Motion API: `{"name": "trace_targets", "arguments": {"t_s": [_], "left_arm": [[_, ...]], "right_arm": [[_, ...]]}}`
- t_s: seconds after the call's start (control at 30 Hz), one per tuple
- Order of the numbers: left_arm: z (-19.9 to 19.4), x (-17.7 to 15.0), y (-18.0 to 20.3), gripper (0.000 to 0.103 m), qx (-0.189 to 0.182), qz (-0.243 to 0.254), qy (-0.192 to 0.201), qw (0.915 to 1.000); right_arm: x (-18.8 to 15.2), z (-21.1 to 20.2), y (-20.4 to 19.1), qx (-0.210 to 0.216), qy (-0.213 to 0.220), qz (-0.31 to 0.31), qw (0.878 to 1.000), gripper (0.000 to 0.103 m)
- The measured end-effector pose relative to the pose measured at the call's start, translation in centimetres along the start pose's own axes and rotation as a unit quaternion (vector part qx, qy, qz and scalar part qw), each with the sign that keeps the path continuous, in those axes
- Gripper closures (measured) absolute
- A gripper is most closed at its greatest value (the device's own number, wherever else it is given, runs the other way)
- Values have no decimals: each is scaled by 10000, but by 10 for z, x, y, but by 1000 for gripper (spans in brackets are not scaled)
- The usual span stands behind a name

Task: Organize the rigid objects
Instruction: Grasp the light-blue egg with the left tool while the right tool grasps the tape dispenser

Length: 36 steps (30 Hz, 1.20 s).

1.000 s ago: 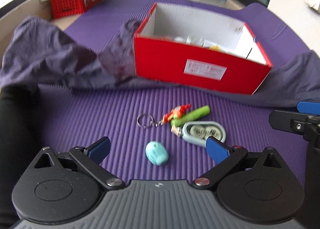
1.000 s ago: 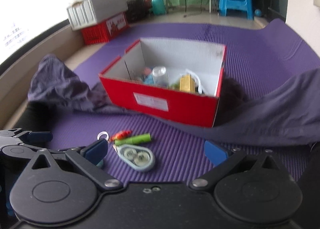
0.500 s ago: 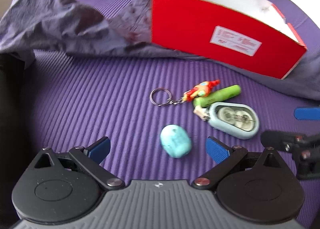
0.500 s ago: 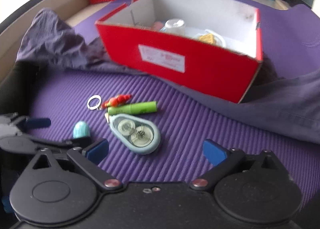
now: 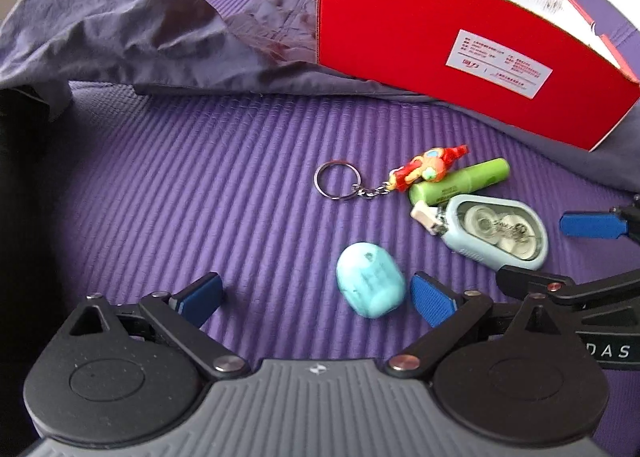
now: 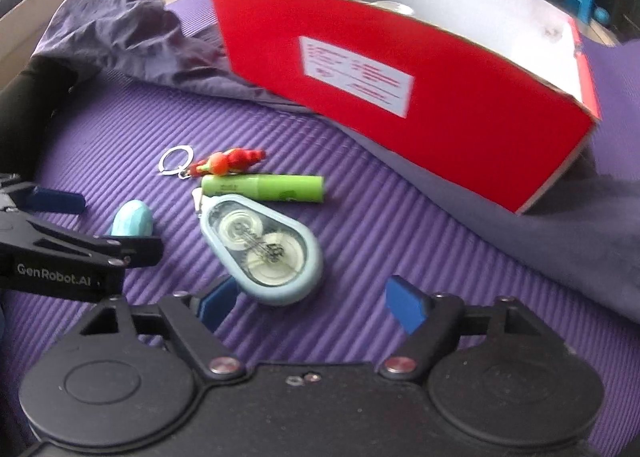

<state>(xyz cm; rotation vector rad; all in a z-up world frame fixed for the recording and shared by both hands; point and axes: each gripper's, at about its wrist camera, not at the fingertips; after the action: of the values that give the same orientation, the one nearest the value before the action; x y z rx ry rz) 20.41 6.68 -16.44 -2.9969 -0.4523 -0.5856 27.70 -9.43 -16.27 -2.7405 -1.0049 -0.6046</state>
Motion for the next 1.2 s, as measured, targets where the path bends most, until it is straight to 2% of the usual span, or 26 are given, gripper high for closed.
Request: {"name": "trace_targets", "arguments": {"t_s": [0.13,0.27,0.33,0.4,0.5,0.67,0.8,1.2], "left_arm": [[-1,0,0,10,61,26,65,10000],[-3,-2,0,12,68,31,108,9999],[-4,-2,2,18,54,91,160,9998],[-7,-4,7,30,21,212,219,9995],[-9,-5,12,43,-25,378,290,9989],[-11,-6,17,55,-107,529,349,9979],[-11,-7,18,69,-244,559,371,9974],[-24,-10,16,69,-450,544,380,9968]], "right_arm": [[3,3,-6,59,54,-223,9997,29],[5,5,-6,137,84,-385,9991,29],[7,6,-6,188,95,-479,9986,35],[7,5,-9,212,111,-558,9982,37],[7,5,-12,259,132,-604,9978,44],[5,4,-14,233,201,-522,9982,46],[3,3,-16,216,202,-388,9988,49],[-12,-14,-19,205,352,384,9984,53]]}}
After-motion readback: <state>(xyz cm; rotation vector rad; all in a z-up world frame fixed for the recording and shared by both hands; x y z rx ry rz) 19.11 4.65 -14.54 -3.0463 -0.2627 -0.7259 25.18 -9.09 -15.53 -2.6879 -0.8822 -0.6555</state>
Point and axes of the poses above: each gripper's, at about its wrist camera, not at the fingertips, and z roughly the way its jaws point, y to its right, x to its top, and after that the axes turned 6 degrees about -y, right-handed
